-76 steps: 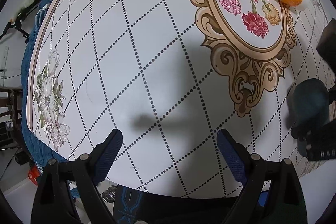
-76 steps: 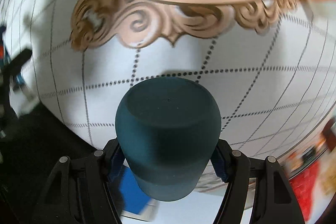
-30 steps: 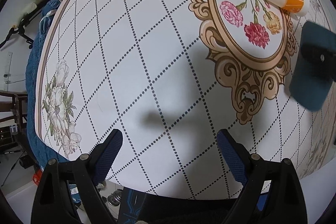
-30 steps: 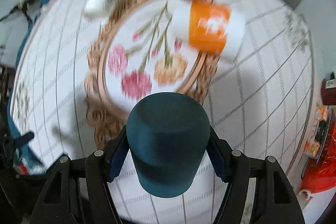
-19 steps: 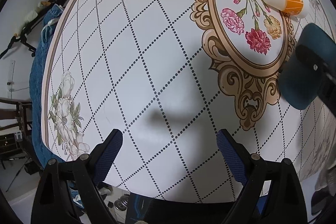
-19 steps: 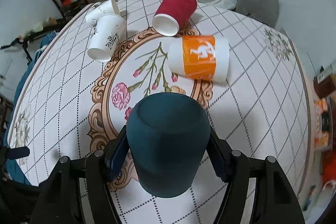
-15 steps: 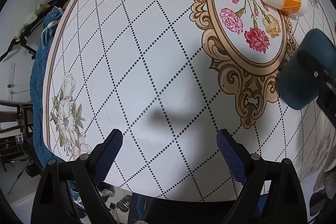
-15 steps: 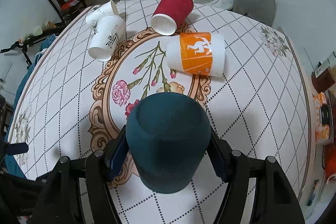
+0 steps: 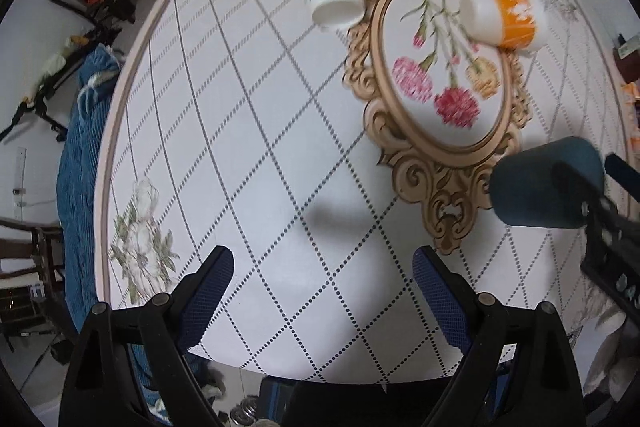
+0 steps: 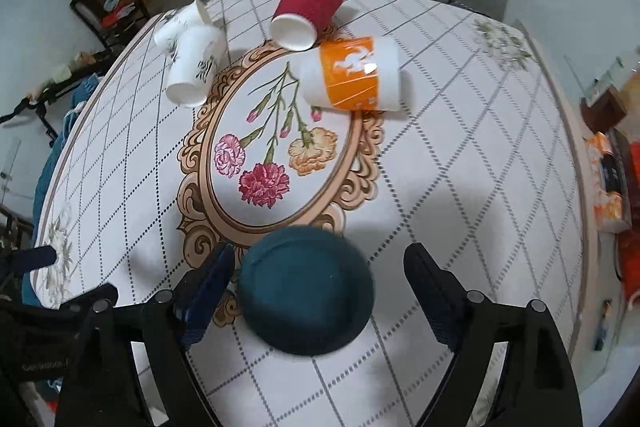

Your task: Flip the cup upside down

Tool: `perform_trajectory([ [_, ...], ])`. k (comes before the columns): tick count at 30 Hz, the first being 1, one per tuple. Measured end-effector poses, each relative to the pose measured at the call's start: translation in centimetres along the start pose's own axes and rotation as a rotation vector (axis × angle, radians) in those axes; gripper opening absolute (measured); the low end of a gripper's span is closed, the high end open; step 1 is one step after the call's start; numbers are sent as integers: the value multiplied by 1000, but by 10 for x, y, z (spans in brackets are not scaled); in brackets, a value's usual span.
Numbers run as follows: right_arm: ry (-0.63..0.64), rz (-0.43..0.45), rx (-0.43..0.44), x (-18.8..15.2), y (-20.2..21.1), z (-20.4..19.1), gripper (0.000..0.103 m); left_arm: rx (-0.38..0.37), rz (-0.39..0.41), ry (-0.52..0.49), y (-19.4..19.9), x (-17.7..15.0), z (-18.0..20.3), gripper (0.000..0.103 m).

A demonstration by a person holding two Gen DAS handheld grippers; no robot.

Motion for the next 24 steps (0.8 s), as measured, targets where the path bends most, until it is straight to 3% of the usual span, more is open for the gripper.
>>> perform_trajectory([
  [6,-17,29,-129,-13,57,19,97,-1,105,-34,46,6,7,92],
  [13,-115,76,-198,-38,121,44,99,0,227,-36,101,0,15,92],
  [15,-128,93,-208,-44,136,49,99,-3,249,-31,111,-4,15,93],
  [17,-133,111,-223,-50,152,55,99,-6,270,-22,122,-10,17,102],
  [24,-119,167,-198,-71,203,56,99,-5,327,-3,155,-42,26,102],
])
Point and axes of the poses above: each gripper's, at about its wrist camera, not at the fingertips, and y roughly against the way its jaws point, z to its right, x to its top, the point moved 10 cm from there along -y, roughly the way its jaws point
